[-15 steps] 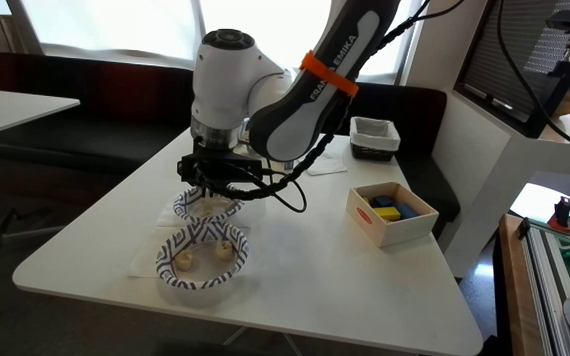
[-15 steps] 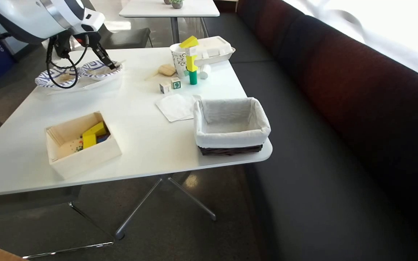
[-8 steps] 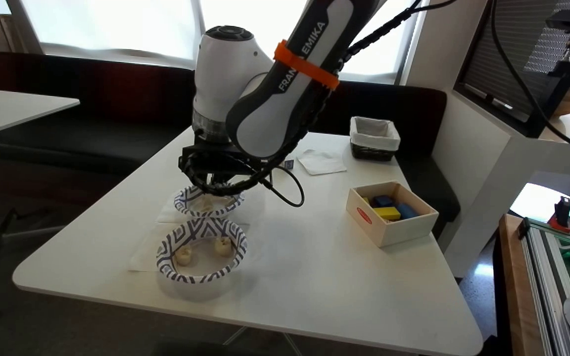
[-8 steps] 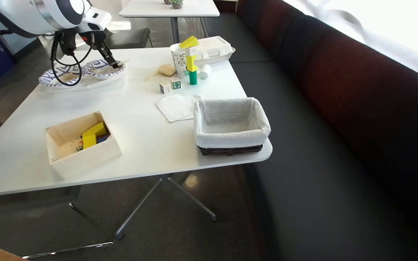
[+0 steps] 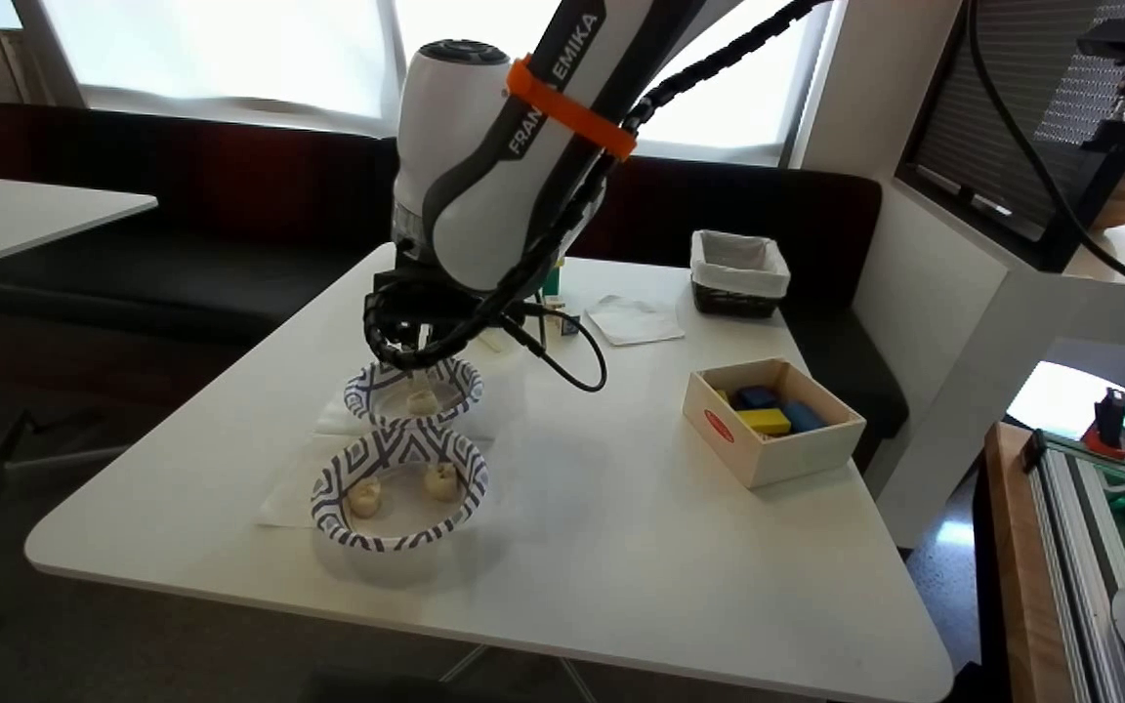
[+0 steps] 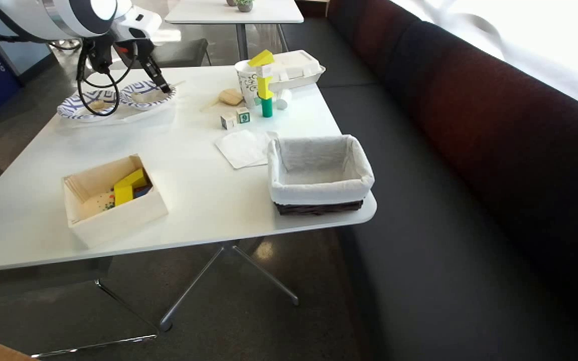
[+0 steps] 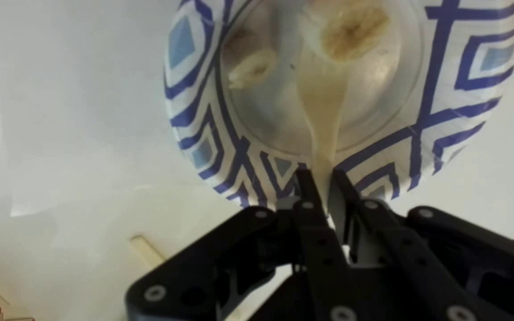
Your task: Use the fork to move one object from the right plate to the left plate
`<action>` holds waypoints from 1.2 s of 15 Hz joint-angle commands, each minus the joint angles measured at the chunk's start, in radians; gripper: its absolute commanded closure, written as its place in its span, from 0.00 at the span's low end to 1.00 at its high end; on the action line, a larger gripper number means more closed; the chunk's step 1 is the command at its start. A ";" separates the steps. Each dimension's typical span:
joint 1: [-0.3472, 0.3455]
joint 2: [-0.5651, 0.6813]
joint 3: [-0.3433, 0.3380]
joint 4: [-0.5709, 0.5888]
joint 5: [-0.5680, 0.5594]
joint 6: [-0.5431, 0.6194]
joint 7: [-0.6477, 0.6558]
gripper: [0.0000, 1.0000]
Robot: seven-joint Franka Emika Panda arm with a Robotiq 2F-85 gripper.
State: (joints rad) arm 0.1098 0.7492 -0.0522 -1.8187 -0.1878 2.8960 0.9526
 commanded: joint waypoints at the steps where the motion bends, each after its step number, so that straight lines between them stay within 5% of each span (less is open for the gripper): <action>1: 0.047 -0.057 -0.043 -0.073 0.091 0.032 -0.067 0.97; 8: 0.144 -0.149 -0.109 -0.181 0.117 0.062 -0.073 0.97; 18: 0.427 -0.153 -0.274 -0.278 0.127 0.185 0.018 0.97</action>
State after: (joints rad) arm 0.4343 0.5941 -0.2526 -2.0587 -0.0904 3.0410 0.9383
